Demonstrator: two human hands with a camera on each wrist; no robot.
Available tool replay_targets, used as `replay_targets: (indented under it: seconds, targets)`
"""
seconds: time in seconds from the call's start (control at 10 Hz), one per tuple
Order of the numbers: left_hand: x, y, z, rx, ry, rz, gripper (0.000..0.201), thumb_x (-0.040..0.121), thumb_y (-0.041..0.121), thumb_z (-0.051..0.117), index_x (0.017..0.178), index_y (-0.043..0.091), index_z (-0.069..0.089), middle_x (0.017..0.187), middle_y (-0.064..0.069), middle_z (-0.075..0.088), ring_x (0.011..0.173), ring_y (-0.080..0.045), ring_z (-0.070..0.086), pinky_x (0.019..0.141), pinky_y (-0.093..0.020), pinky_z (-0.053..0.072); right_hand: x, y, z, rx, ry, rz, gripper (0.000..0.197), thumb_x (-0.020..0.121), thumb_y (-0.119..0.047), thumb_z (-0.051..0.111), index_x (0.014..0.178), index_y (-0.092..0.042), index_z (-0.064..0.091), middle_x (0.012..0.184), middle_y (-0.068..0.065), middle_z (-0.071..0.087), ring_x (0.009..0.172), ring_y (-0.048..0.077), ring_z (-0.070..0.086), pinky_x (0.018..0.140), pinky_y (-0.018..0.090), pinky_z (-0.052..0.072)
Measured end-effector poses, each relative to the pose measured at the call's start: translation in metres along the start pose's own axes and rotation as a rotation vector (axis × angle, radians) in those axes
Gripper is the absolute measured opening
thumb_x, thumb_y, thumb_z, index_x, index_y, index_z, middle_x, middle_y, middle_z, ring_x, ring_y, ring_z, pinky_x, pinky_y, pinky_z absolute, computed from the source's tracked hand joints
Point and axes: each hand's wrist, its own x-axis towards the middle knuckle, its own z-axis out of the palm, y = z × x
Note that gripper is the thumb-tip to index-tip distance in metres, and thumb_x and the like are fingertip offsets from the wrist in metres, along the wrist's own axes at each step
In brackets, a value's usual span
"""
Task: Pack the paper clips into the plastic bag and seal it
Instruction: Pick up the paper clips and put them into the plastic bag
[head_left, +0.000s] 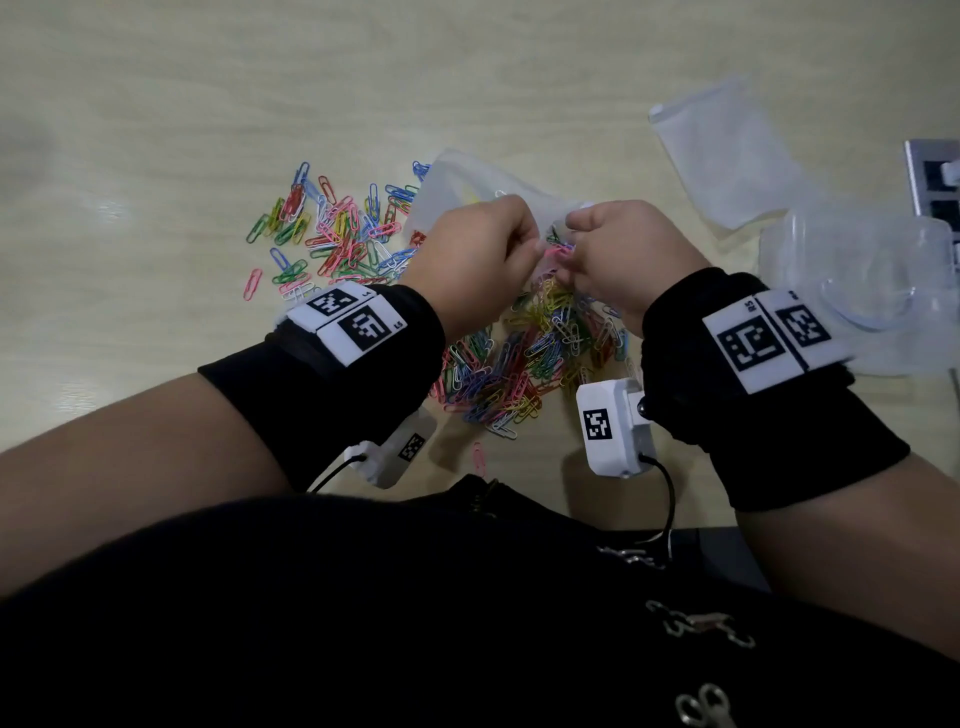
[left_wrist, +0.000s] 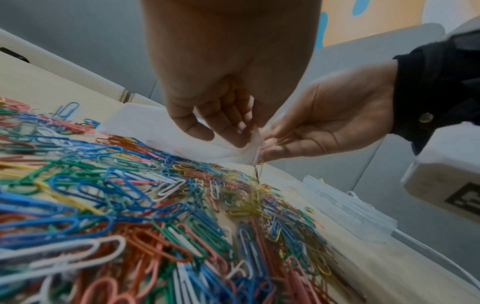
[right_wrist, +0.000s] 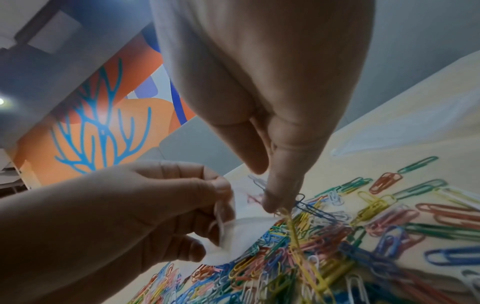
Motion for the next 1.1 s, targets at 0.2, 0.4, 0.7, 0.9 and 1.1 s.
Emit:
replay_targets:
  seconds: [0.2, 0.4, 0.7, 0.9, 1.1]
  targets:
    - [-0.001, -0.001, -0.007, -0.090, 0.086, -0.025, 0.008, 0.095, 0.021, 0.054, 0.090, 0.015, 0.057, 0.066, 0.009, 0.051, 0.061, -0.011, 0.045, 0.059, -0.026, 0.026, -0.008, -0.004, -0.001, -0.177, -0.055, -0.051, 0.032, 0.087, -0.007, 0.048, 0.115, 0.002, 0.060, 0.114, 0.025, 0.064, 0.107, 0.041, 0.062, 0.091, 0.051, 0.053]
    - [-0.010, -0.016, -0.007, 0.128, -0.137, 0.061, 0.011, 0.091, 0.024, 0.062, 0.088, 0.015, 0.066, 0.081, 0.002, 0.055, 0.083, -0.025, 0.058, 0.068, -0.028, 0.031, -0.018, -0.008, -0.012, -0.285, 0.030, -0.114, 0.021, 0.082, -0.005, 0.052, 0.078, -0.023, 0.061, 0.093, 0.006, 0.071, 0.085, 0.027, 0.069, 0.085, 0.045, 0.056]
    - [-0.017, -0.021, -0.014, 0.254, -0.203, 0.127, 0.014, 0.090, 0.027, 0.063, 0.091, 0.015, 0.071, 0.080, -0.002, 0.056, 0.081, -0.030, 0.060, 0.067, -0.029, 0.032, 0.013, -0.018, 0.009, -0.664, 0.017, -0.440, 0.039, 0.090, -0.009, 0.044, 0.124, -0.021, 0.057, 0.131, 0.007, 0.054, 0.118, 0.026, 0.053, 0.101, 0.033, 0.041]
    - [-0.019, -0.019, -0.016, 0.258, -0.193, 0.177, 0.015, 0.089, 0.022, 0.062, 0.084, 0.009, 0.066, 0.081, -0.013, 0.068, 0.074, -0.034, 0.059, 0.063, -0.034, 0.035, 0.031, -0.020, 0.027, -1.012, -0.243, -0.615, 0.048, 0.093, -0.018, 0.051, 0.140, -0.021, 0.042, 0.151, 0.005, 0.036, 0.136, 0.029, 0.035, 0.112, 0.036, 0.028]
    - [-0.016, -0.022, -0.017, 0.284, -0.237, 0.087, 0.021, 0.093, 0.028, 0.059, 0.087, 0.010, 0.068, 0.085, -0.011, 0.069, 0.080, -0.033, 0.060, 0.065, -0.033, 0.034, 0.041, -0.011, 0.028, -0.989, -0.182, -0.594, 0.032, 0.090, -0.018, 0.052, 0.121, -0.022, 0.058, 0.122, 0.011, 0.054, 0.116, 0.035, 0.048, 0.099, 0.042, 0.042]
